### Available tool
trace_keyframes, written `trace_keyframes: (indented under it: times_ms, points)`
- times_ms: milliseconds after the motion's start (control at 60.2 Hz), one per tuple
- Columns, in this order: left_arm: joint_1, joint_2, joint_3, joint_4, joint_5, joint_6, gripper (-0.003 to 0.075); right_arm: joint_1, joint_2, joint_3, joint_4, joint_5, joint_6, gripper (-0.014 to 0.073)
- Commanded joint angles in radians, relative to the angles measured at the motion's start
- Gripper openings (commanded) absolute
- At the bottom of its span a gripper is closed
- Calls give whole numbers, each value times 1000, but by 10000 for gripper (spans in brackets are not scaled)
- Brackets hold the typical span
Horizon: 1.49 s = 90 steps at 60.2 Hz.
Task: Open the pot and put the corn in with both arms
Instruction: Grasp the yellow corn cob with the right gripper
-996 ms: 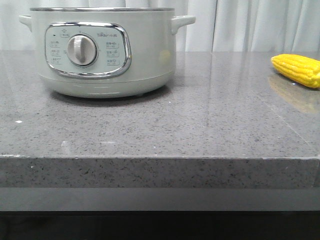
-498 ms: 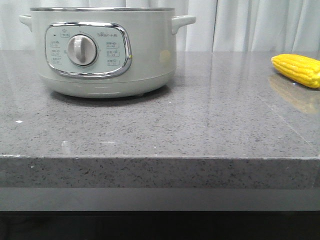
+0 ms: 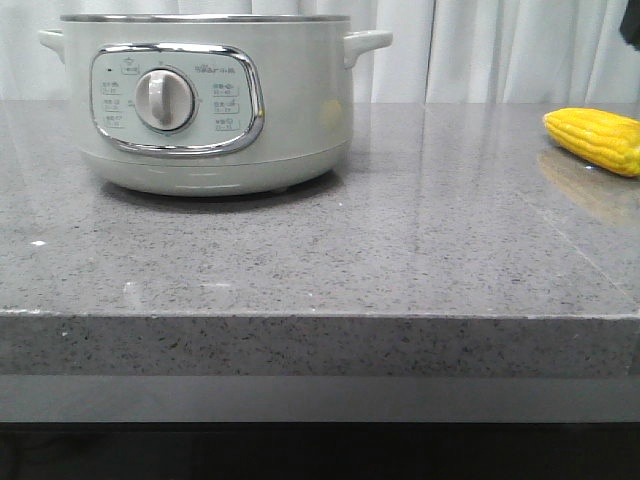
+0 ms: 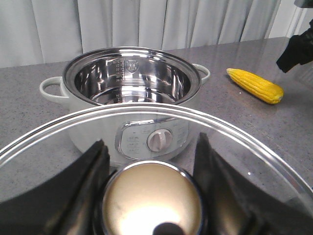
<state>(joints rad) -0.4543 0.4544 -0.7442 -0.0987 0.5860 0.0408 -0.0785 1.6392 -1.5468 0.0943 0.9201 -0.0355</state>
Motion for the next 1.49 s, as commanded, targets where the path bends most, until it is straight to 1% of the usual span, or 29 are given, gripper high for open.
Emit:
trace_keyframes:
  times_ms: [0, 349, 564, 647, 764, 963, 996, 1245, 1477]
  points:
    - [-3, 2, -37, -10, -150, -3, 186, -7, 20, -78, 9, -30, -21, 573]
    - [-3, 2, -37, -10, -150, -3, 186, 10, 221, -219, 10, -33, -25, 573]
    - [-3, 2, -37, -10, -150, -3, 186, 19, 297, -258, 9, -32, -25, 570]
    - [-3, 2, -37, -10, -150, -3, 186, 19, 314, -258, 8, -35, -25, 547]
    - [-3, 2, -33, -10, -150, -3, 186, 19, 338, -258, 8, -29, -25, 489]
    - [-3, 2, -20, -10, -150, -3, 186, 19, 342, -260, 8, -23, -25, 349]
    - [-3, 2, -20, -10, -150, -3, 186, 19, 341, -261, 8, -19, -25, 339]
    - [-3, 2, -20, -10, -150, -3, 186, 23, 279, -261, 12, 9, -25, 340]
    - [-3, 2, -20, -10, -150, -3, 186, 47, 138, -257, 27, 41, -31, 340]
